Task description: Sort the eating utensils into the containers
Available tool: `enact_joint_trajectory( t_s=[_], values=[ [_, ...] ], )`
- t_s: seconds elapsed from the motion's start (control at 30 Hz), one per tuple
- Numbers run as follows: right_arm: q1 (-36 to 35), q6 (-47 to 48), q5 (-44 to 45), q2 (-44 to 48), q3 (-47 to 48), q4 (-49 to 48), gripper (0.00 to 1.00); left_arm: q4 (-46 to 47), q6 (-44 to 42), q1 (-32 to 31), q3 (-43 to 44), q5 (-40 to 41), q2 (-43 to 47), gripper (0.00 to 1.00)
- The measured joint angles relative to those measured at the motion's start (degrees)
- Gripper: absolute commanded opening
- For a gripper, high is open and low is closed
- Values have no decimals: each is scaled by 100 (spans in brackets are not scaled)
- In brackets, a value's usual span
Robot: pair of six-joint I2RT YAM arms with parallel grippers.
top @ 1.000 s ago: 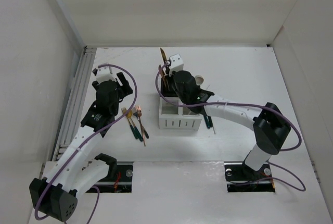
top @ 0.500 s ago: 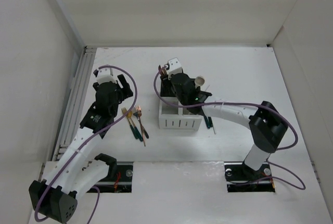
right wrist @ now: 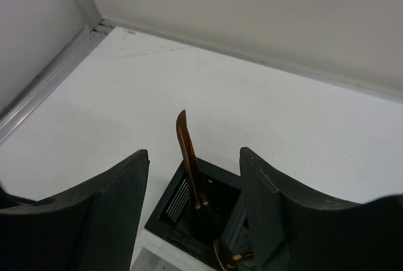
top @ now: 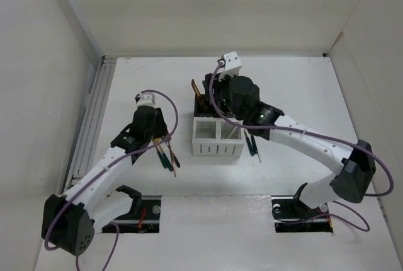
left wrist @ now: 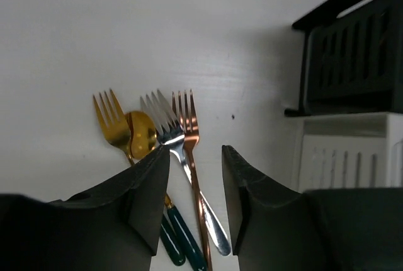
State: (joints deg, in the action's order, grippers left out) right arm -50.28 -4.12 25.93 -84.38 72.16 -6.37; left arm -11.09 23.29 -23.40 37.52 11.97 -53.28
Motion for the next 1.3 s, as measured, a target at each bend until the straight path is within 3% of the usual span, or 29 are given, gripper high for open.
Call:
enact_joint_trajectory(
  t_s=[0.07,0.17,0.3,0.6,0.93,1.07,1.3],
  values=[
    [0,0,0,197,22,92,65,-4,72,-57,-96,-153,-380,35],
    [0,0,28,570,-2,184,65,-168,175,-109,-173,-387,-916,22],
    [0,0,223,1198,-332,170,65,-256,251,-487,-192,-566,-1318,12],
    [2,28,831,1799,-1209,319,71,-479,625,-750,-168,-570,-1952,13],
    [2,269,1143,1993,-1309,415,72,-1021,905,-944,-85,-330,-2135,16],
    [2,319,1207,2000,-1309,428,73,-1014,946,-957,-85,-337,-2151,1],
    [0,485,1384,2050,-1318,448,74,-890,944,-955,127,-431,-2472,0]
  ],
)
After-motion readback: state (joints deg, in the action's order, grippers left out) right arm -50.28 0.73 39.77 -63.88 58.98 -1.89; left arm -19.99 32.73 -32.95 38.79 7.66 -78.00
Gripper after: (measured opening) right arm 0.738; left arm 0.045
